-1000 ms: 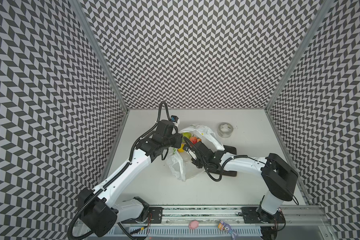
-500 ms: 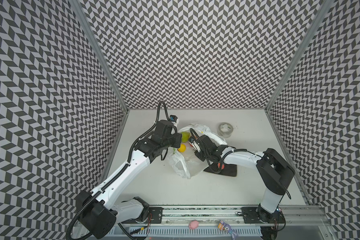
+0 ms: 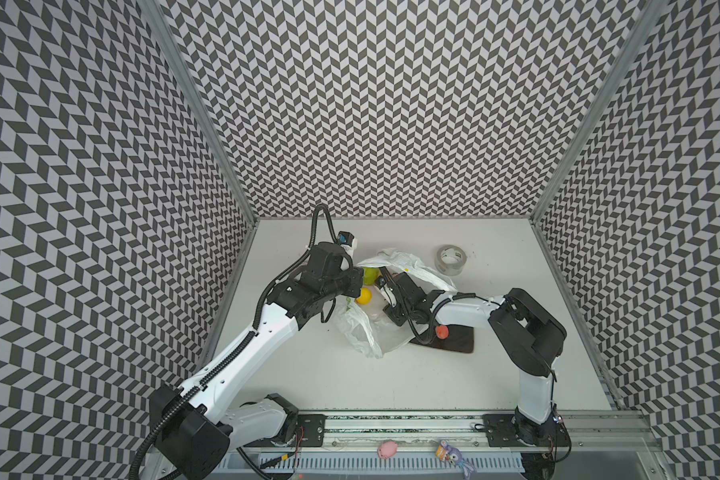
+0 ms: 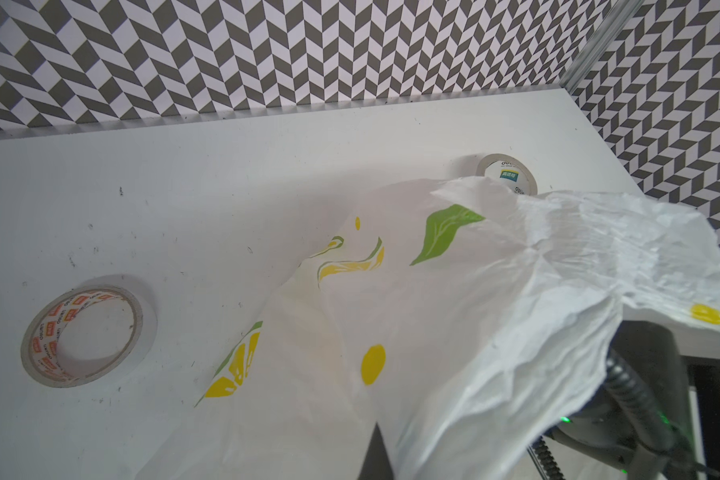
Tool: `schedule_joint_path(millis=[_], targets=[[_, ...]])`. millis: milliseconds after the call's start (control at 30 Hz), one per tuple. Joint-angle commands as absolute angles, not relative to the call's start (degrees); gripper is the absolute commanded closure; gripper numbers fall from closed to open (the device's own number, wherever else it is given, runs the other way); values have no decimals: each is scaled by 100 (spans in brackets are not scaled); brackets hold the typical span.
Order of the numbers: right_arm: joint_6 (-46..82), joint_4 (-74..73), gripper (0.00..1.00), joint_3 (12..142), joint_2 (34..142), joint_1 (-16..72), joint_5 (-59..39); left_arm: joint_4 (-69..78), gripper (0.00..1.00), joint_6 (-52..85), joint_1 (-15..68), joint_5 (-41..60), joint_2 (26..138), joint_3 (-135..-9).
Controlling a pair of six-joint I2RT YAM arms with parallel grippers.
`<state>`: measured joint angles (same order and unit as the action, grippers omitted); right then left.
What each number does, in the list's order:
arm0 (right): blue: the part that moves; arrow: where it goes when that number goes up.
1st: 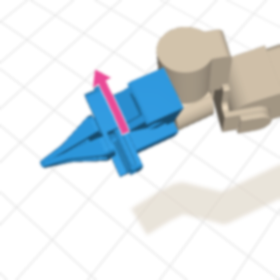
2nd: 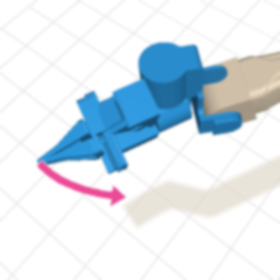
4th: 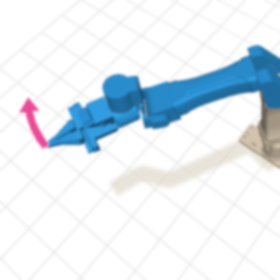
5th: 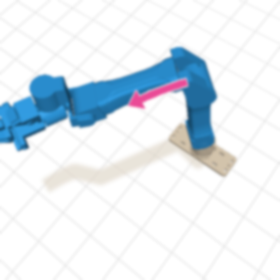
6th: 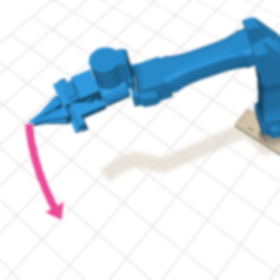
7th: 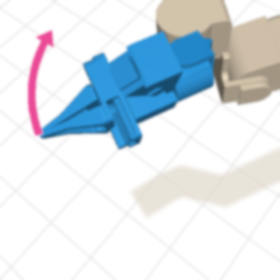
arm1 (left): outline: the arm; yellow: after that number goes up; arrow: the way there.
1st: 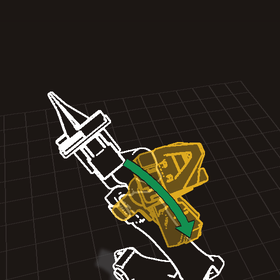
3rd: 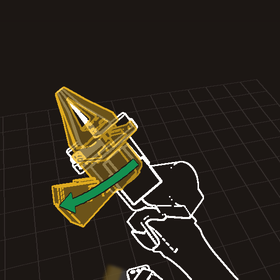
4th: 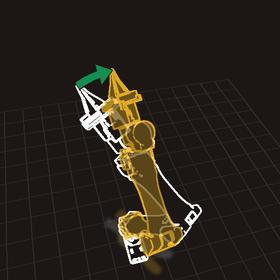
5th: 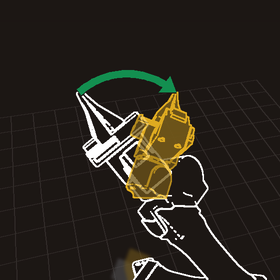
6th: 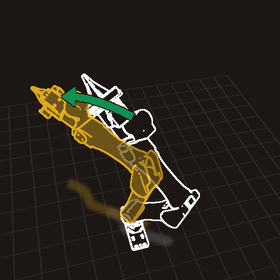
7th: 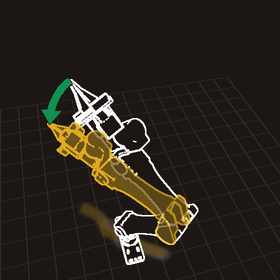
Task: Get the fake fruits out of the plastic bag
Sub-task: 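Grasp the small red fruit with green stem using the right gripper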
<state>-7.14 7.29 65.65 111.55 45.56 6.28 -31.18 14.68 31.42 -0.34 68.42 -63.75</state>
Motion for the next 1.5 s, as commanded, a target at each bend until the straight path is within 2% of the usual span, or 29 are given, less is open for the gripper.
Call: schedule_joint_path(millis=[0,100,333,600,1133,1467], targets=[[-606,726,47,6601,11302,4544,497,-2947,100,1512,3151,-10,6714,-6319],[-680,733,51,6542,11306,4544,506,-2927,100,1512,3153,-20,6688,-6286],[-807,763,73,6605,11015,4566,553,-2892,100,1503,3155,-57,6690,-6289],[-1055,638,84,6483,10369,4825,567,-2865,100,1503,3155,-132,6672,-6302],[-1742,489,87,5343,8493,5423,206,-2777,100,1485,3146,-220,6749,-6398],[-1611,750,87,4617,6453,5772,-402,-2769,100,1355,3140,-272,6863,-6540]])
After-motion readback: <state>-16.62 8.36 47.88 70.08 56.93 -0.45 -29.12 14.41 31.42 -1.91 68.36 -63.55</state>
